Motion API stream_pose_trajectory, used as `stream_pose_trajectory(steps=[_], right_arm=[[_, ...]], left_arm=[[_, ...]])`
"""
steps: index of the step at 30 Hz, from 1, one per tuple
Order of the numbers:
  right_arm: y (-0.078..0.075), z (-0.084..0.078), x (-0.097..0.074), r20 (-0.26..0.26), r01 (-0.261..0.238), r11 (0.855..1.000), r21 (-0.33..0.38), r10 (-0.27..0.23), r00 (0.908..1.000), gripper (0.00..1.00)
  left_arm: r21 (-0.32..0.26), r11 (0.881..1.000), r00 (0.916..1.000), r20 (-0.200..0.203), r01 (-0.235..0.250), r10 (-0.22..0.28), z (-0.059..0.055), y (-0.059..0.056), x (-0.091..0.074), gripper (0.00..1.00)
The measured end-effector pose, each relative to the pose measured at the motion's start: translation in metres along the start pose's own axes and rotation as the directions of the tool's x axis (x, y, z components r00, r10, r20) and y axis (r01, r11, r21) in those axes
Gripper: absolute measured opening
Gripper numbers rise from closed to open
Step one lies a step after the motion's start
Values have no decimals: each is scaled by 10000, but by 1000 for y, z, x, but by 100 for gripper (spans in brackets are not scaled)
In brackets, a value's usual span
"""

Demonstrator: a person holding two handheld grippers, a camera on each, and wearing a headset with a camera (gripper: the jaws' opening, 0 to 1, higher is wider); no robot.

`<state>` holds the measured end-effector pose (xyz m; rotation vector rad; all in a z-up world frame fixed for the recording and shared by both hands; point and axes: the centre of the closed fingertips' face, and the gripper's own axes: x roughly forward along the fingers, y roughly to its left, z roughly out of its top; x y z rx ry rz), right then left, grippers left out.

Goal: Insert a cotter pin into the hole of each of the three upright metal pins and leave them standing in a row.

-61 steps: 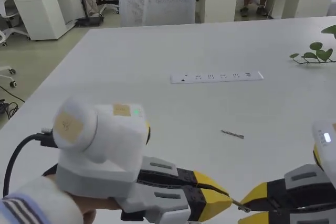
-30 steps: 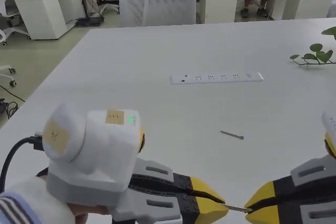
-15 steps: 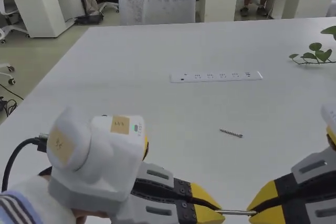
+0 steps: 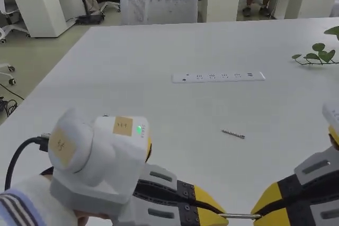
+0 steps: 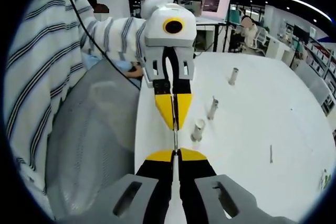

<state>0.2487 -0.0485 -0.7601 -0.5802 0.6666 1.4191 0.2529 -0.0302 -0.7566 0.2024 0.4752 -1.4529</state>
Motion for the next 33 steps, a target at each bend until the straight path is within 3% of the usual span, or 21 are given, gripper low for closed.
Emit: stream_pose_trajectory(steps=[18,33], right_arm=[[4,-4,2,-222,-228,9997,-39,228,9995,3],[7,-3,4,118,-209,9995,217,207,9997,3]], left_arm=[[38,9998,9997,-68,216,-216,-1,-3,2,0],[-797,9964,9996,8,272,-273,-6,-5,2,1]])
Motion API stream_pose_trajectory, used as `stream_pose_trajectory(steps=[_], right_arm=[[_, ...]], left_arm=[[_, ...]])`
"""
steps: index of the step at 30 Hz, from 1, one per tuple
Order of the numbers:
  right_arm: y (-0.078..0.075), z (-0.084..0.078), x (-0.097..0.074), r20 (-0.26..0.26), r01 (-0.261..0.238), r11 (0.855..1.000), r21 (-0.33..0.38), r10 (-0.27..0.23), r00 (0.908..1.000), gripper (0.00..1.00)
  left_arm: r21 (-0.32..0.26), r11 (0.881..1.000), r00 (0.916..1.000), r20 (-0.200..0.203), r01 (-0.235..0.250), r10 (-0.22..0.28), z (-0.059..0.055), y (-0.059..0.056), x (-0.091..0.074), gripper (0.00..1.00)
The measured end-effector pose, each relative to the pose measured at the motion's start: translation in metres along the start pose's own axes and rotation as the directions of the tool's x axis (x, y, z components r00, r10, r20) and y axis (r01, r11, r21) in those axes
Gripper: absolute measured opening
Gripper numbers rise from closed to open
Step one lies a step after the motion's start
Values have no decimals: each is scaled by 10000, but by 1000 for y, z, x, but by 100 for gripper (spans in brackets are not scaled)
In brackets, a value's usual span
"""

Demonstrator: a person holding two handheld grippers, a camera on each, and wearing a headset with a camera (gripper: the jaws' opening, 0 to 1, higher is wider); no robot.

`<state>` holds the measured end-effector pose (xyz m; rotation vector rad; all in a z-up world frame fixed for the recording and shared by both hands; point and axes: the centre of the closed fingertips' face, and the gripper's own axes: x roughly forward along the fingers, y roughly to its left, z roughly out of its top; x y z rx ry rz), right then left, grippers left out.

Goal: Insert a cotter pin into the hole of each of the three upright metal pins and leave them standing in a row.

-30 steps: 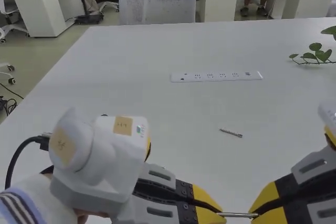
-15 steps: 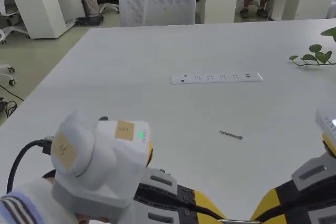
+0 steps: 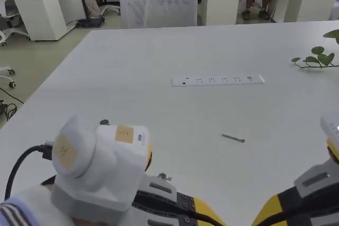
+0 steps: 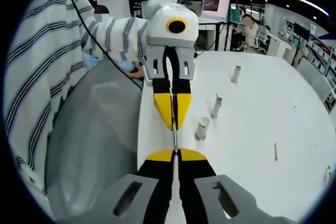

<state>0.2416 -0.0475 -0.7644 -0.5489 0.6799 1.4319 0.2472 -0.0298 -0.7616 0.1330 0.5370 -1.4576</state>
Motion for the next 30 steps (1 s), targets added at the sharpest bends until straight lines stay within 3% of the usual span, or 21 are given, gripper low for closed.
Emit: stream_pose_trajectory(steps=[8,20,25,30], right_arm=[[3,4,2,403,-52,9996,294,40,9992,2],[0,1,4,455,155,9984,545,-180,9988,2],[-3,-2,5,423,311,9968,739,-343,9985,3],[-6,-6,8,285,505,9944,925,-534,9982,3]], left_arm=[[-26,10000,10000,100,7,-6,-1,-1,-1,2],[86,9994,9994,18,-339,339,-6,5,-2,17],[173,9970,9971,-41,-755,756,-9,13,-7,22],[240,9893,9895,128,-1441,1439,-9,26,-17,27]])
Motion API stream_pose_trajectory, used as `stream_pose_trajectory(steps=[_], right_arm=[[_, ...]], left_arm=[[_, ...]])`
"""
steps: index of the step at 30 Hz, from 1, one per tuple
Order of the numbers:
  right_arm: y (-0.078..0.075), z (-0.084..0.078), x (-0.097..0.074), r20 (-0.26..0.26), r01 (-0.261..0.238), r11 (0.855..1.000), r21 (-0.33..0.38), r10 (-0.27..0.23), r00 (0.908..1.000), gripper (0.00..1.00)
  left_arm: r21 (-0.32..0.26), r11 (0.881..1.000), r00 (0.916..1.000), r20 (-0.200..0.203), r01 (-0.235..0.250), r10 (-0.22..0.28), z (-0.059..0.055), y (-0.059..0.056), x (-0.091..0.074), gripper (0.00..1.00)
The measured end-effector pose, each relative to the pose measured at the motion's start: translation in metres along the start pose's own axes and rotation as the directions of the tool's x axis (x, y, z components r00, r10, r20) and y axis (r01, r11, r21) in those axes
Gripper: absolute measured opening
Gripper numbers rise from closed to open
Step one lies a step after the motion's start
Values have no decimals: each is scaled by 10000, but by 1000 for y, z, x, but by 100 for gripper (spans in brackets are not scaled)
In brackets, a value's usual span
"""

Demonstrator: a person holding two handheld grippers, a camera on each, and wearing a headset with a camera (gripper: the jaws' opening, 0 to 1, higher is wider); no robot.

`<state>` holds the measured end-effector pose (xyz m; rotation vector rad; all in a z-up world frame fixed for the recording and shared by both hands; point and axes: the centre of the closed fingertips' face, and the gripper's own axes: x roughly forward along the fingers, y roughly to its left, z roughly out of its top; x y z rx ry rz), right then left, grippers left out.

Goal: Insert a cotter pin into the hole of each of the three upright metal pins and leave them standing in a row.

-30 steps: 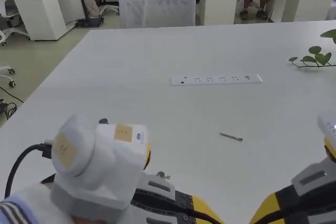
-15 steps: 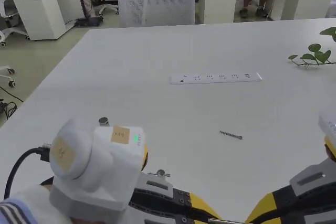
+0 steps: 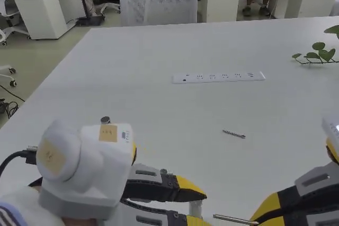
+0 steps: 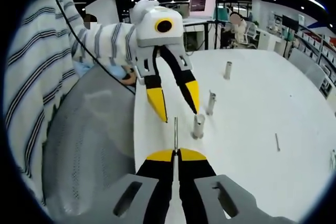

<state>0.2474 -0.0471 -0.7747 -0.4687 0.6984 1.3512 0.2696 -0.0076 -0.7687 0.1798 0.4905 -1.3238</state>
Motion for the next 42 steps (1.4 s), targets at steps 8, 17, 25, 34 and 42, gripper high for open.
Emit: stream_pose_trajectory(steps=[8,17,25,34,42], right_arm=[[-6,-11,5,-256,259,9991,349,-250,9994,3],[-13,-15,13,-245,649,9961,601,-635,9977,3],[-21,-18,21,-309,1040,9912,824,-1017,9943,3],[-25,-16,28,-262,1199,9876,1014,-1179,9927,3],[-29,-19,34,-459,1256,9866,1045,-1213,9916,3]], left_arm=[[-416,9966,9973,184,-706,714,-9,17,0,32],[-365,9929,9931,-352,-1130,1117,-29,27,7,33],[-423,9920,9919,-502,-1186,1164,-38,33,12,32],[-580,9904,9898,-759,-1253,1208,-52,39,22,29],[-734,9857,9867,-703,-1518,1467,-55,47,26,18]])
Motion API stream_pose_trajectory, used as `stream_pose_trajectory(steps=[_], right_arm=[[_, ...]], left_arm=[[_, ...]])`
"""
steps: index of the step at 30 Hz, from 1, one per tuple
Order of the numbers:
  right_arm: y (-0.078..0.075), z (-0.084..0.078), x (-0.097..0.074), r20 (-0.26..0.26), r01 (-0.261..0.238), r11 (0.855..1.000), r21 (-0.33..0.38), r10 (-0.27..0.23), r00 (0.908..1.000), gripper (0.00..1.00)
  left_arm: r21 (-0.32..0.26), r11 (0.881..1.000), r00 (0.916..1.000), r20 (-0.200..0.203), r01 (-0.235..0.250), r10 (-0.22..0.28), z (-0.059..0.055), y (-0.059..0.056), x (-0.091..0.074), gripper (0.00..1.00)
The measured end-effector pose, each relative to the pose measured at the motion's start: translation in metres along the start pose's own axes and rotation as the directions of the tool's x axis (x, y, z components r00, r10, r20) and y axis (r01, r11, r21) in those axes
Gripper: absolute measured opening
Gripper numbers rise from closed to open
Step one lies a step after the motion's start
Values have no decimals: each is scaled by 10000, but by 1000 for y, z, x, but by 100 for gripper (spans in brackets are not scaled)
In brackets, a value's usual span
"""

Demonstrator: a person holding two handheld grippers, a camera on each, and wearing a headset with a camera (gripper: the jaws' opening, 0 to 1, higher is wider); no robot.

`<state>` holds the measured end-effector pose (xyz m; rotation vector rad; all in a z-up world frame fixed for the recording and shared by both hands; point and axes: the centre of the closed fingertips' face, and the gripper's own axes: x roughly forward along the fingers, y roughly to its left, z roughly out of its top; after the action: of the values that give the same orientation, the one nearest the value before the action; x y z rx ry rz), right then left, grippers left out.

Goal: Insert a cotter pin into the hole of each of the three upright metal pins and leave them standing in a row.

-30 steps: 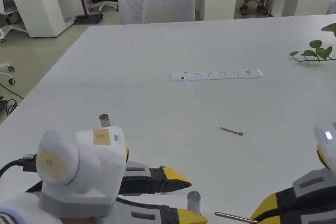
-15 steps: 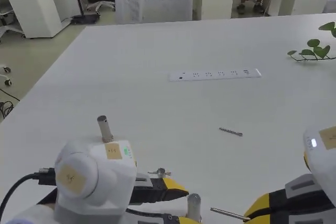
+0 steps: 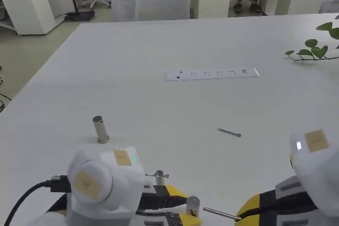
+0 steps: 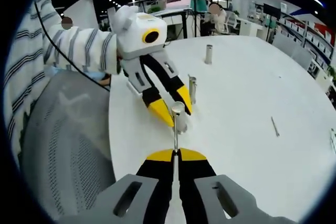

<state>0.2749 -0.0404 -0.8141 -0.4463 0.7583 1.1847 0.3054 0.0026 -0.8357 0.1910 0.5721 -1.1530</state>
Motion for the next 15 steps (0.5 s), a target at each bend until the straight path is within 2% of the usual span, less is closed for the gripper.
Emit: stream_pose_trajectory(steps=[7,15], right_arm=[[-2,2,4,20,-20,9999,123,20,10000,3],[-4,2,7,83,-51,9997,219,49,10000,3]], left_arm=[[-65,9998,9998,-87,200,-201,-3,-2,3,13],[-190,9997,9997,-200,151,-155,-3,-1,3,13]])
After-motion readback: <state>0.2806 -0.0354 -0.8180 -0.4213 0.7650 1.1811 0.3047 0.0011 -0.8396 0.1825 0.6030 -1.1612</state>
